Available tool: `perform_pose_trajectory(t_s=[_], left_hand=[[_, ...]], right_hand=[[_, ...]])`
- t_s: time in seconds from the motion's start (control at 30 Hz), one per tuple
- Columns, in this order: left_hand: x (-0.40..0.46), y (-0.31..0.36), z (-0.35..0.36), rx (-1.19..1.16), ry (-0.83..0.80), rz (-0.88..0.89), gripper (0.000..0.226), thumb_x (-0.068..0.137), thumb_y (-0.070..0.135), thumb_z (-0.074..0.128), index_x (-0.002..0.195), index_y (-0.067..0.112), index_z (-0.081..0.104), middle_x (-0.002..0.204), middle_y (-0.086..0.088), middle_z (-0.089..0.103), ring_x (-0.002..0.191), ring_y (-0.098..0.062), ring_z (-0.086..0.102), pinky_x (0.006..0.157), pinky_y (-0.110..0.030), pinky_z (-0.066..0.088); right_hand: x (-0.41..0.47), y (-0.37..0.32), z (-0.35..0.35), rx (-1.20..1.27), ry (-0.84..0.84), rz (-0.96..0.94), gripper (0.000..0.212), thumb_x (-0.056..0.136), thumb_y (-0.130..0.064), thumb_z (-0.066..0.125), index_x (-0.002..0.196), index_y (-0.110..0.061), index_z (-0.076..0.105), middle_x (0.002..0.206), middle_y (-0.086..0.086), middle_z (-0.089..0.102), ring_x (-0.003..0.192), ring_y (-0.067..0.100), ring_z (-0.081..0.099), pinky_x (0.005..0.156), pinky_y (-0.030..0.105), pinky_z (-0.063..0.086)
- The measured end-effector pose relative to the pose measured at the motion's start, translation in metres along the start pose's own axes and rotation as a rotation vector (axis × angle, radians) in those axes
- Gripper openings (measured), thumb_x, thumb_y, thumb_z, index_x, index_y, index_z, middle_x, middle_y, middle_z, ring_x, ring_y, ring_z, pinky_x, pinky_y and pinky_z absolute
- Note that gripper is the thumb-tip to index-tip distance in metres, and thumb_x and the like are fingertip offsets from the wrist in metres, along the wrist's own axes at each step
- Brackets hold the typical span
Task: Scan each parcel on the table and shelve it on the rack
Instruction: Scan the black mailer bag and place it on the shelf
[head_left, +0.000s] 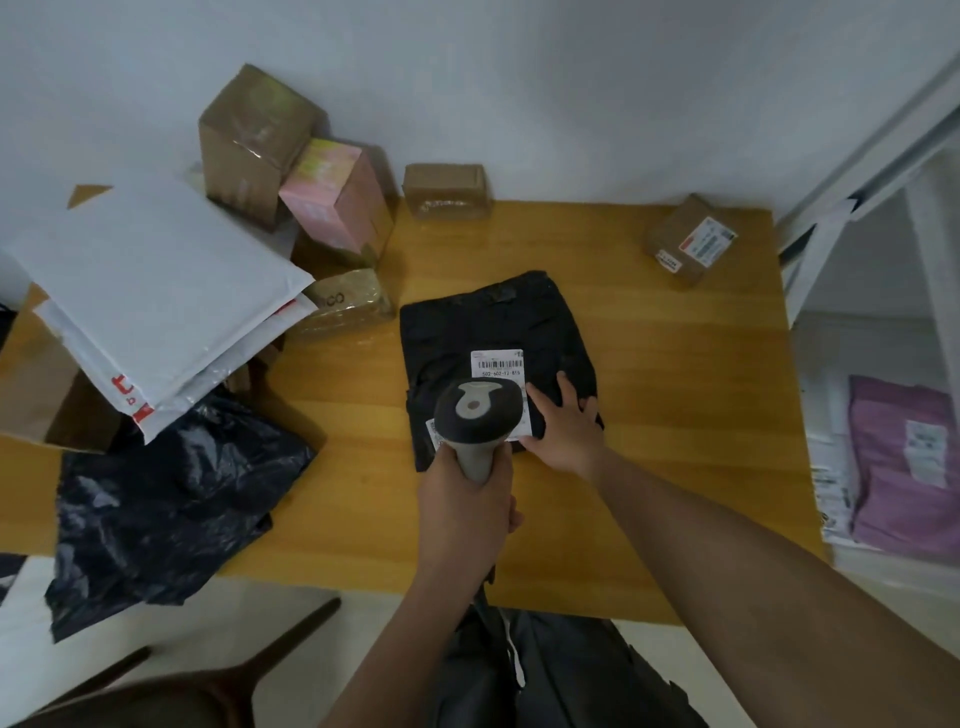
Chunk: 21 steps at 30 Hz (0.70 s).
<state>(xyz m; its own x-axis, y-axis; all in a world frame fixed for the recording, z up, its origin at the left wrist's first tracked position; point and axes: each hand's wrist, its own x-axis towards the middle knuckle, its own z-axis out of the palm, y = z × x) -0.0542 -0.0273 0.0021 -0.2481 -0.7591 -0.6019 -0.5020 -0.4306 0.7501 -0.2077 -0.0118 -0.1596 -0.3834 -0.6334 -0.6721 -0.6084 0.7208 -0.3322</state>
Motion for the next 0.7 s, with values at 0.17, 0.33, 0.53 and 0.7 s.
perform_pose_trajectory(t_s=[0.17,0.33,0.53,0.7], left_hand=[[-0.0011,0.0025,0.0066,0.034,-0.002,-0.008,0.023,0.097,0.024,0.059,0.088,0.003,0.056,0.063,-0.012,0.061,0.052,-0.022,0.062,0.047,-0.023,0.053],[-0.0018,0.0053,0.0097,0.089,0.019,0.013,0.029,0.096,0.026,0.059,0.085,-0.001,0.057,0.064,-0.016,0.062,0.047,-0.018,0.063,0.045,-0.021,0.050],[-0.0044,0.0080,0.0101,0.137,0.011,-0.010,0.029,0.097,0.027,0.057,0.084,0.000,0.057,0.059,-0.010,0.060,0.043,-0.013,0.061,0.045,-0.023,0.051],[-0.0085,0.0077,0.0076,0.123,0.050,-0.012,0.028,0.096,0.029,0.057,0.082,0.005,0.056,0.062,-0.010,0.061,0.049,-0.018,0.062,0.044,-0.018,0.046]], right_hand=[[-0.0024,0.0019,0.0016,-0.027,0.012,-0.017,0.082,0.092,-0.040,0.060,0.153,-0.043,0.005,0.161,-0.004,-0.018,0.145,0.044,-0.002,0.113,0.054,0.027],[-0.0031,0.0027,0.0013,-0.041,0.006,-0.024,0.084,0.092,-0.038,0.062,0.153,-0.043,0.005,0.161,-0.004,-0.020,0.144,0.044,-0.001,0.112,0.057,0.030],[-0.0023,0.0031,0.0004,-0.056,-0.001,-0.019,0.086,0.091,-0.039,0.063,0.153,-0.044,0.003,0.161,-0.003,-0.021,0.145,0.044,-0.002,0.114,0.057,0.028],[-0.0024,0.0027,0.0011,-0.060,0.002,-0.013,0.086,0.091,-0.037,0.063,0.153,-0.045,0.003,0.161,-0.004,-0.020,0.145,0.043,-0.002,0.114,0.056,0.029]])
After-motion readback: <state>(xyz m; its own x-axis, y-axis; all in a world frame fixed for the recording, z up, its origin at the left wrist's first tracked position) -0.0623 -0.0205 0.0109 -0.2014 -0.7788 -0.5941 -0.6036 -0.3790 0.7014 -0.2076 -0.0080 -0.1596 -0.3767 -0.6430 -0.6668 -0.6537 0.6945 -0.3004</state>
